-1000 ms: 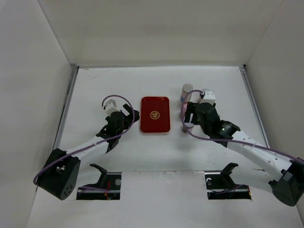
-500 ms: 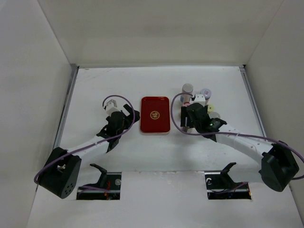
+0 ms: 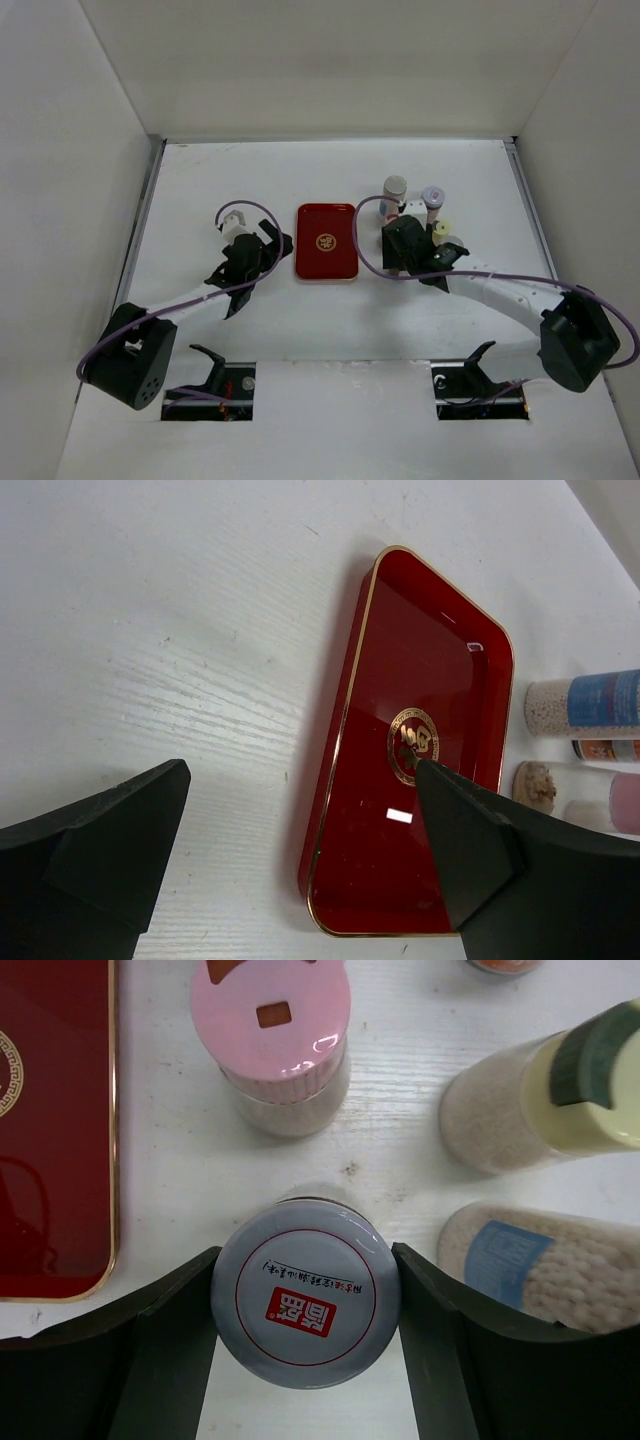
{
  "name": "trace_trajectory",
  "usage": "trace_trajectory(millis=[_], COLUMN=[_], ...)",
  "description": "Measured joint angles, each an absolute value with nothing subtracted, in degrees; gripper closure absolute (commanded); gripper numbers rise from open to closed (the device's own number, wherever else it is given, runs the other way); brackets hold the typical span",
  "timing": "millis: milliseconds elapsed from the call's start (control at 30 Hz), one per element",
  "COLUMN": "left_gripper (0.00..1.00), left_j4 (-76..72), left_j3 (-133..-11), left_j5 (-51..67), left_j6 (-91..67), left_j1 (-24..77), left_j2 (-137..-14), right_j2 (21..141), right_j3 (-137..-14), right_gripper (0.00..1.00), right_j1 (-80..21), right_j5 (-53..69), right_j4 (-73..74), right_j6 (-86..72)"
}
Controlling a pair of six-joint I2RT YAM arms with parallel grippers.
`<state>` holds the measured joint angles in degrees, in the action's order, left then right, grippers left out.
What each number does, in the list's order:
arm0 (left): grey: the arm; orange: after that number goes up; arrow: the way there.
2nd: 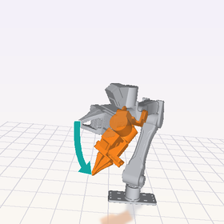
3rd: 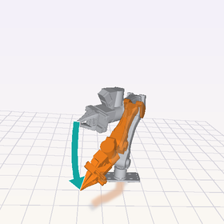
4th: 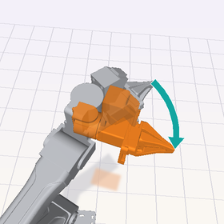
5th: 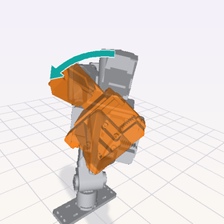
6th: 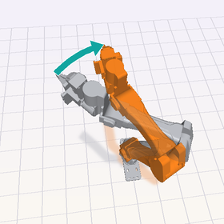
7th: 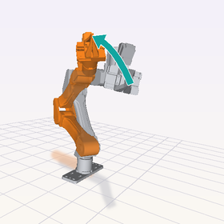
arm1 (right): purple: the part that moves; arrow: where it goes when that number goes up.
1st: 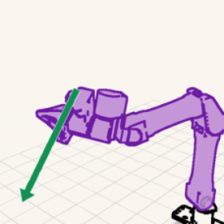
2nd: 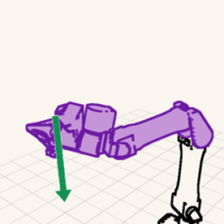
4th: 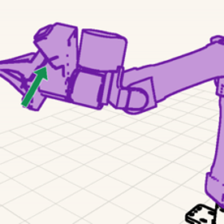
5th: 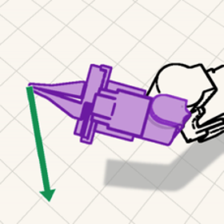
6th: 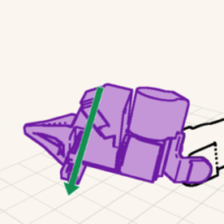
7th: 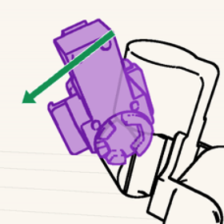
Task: Organize the condiment bottles
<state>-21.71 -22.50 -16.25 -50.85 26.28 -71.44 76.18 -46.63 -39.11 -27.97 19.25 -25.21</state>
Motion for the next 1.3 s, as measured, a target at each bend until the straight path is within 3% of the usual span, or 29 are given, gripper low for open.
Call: trace_trajectory(millis=[267,700,1033,1167,1300], left_gripper=[0.0,0.0,0.0,0.0,0.0], left_j4=[-22.0,-22.15,-22.5,-22.59,-22.7], left_j3=[-22.31,-20.49,-20.49,-20.49,-20.49], left_j5=[-16.43,-16.49,-15.62,-15.53,-14.98], left_j6=[-51.64,-53.39,-53.87,-53.93,-54.04], left_j1=[25.5,22.41,22.5,22.5,22.5], left_j2=[-71.29,-69.17,-70.52,-70.54,-70.54], right_j2=[73.73,110.78,120.46,121.49,122.74], right_j3=[-57.49,-87.9,-95.31,-96.33,-97.47], right_gripper=[0.54,0.55,0.54,0.5,0.36], right_j1=[-41.19,-44.36,-44.45,-44.45,-44.47], right_j5=[-26.46,-21.17,-20.75,-20.73,-20.75], right_j4=[19.38,11.07,11.16,11.16,11.05], right_j6=[-23.66,-18.94,-16.25,-16.08,-16.08])
